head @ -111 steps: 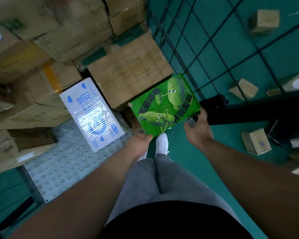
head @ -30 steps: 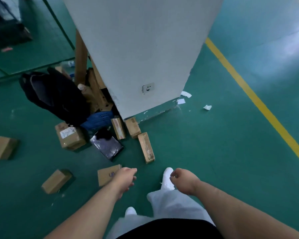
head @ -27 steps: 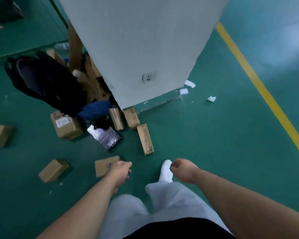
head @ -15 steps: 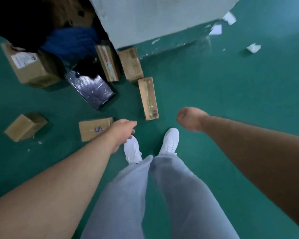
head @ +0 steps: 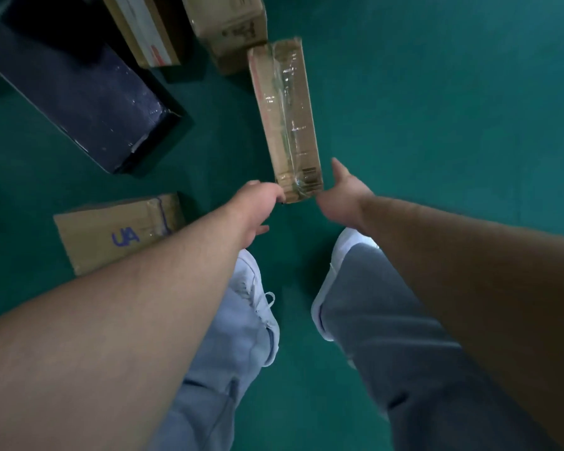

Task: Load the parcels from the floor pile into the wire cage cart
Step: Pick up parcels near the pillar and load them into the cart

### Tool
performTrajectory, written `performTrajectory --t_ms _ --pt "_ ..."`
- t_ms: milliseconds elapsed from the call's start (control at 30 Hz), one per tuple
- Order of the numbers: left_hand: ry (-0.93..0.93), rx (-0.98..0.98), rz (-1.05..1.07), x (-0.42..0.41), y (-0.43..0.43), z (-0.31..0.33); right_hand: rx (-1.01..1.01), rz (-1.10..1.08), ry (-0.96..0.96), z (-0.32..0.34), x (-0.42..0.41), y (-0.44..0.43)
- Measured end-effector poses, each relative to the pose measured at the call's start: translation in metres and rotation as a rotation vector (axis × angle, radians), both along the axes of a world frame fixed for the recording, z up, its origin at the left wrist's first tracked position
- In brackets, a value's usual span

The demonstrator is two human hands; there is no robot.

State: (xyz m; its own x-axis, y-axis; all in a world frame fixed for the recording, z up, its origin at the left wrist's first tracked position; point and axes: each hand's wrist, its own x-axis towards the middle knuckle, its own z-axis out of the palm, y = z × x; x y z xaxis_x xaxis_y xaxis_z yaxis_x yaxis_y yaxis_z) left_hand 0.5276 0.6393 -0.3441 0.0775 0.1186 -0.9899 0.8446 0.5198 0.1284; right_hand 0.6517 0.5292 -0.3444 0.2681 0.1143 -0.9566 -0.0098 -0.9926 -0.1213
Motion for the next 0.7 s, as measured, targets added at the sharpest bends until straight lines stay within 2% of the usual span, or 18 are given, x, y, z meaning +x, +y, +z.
performTrajectory --t_ms 100,200,300,367,467,600,700 --pt "-0.043 -0.042 0.045 0.001 -0.005 -0.013 0.058 -0.076 0.012 -0.007 -0.011 0.001" --pt "-0.061 -0.076 0.101 -0.002 -0.008 0.007 0.131 -0.170 -0.079 0.028 -0.034 0.010" --pt "-0.091 -0.175 0.270 -0.020 -0.015 0.048 0.224 0.027 -0.111 0.080 -0.060 0.014" --pt "-0.106 -0.202 0.423 -0.040 -0.023 0.088 0.232 0.205 -0.095 0.131 -0.078 0.015" --pt "-0.044 -0.195 0.540 -0.072 -0.031 0.160 0.213 0.289 -0.055 0.217 -0.097 0.014" --pt "0.069 -0.159 0.490 -0.111 -0.031 0.280 0.195 0.234 0.092 0.331 -0.108 0.014" --pt "0.029 -0.091 0.420 -0.133 -0.022 0.356 0.242 0.241 0.042 0.381 -0.100 0.019"
